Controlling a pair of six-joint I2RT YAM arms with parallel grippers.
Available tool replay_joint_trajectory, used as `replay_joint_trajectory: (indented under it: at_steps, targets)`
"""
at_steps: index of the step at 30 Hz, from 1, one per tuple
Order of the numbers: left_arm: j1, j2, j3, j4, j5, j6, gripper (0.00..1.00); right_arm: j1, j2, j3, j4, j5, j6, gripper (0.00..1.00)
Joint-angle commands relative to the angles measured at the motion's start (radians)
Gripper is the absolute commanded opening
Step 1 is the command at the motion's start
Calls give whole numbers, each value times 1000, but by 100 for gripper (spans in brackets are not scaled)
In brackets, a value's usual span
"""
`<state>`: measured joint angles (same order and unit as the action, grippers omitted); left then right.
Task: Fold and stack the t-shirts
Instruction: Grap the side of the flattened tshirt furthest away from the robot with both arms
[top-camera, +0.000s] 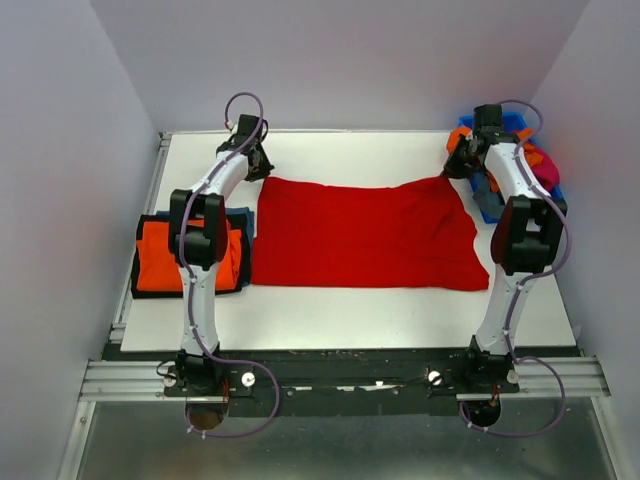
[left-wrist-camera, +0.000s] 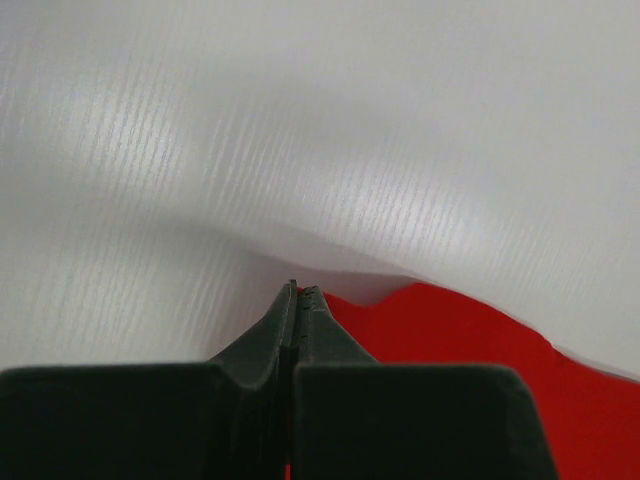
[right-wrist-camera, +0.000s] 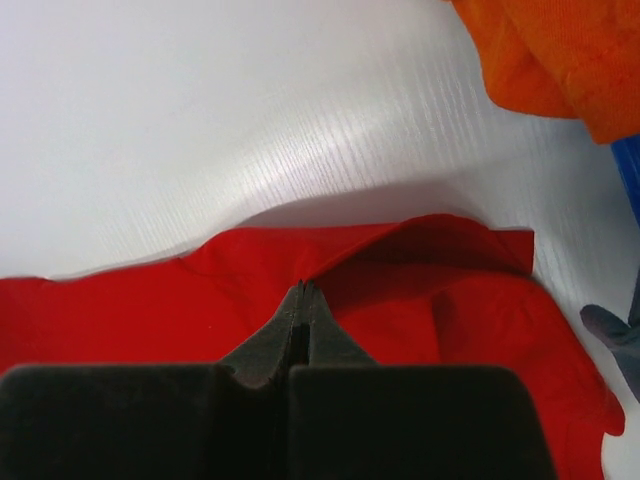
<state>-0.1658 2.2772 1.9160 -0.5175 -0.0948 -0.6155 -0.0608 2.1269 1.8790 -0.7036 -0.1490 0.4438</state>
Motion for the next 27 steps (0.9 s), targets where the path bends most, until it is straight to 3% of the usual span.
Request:
replay_joint_trajectory:
  at_steps: [1,27]
  targets:
    - [-3,-67,-41,43,-17,16,0,-5,-67,-27,3,-18,-5,1]
    - [-6,-312,-386,206,24,14,0,-23,-291,-311,52,-8,-19,1]
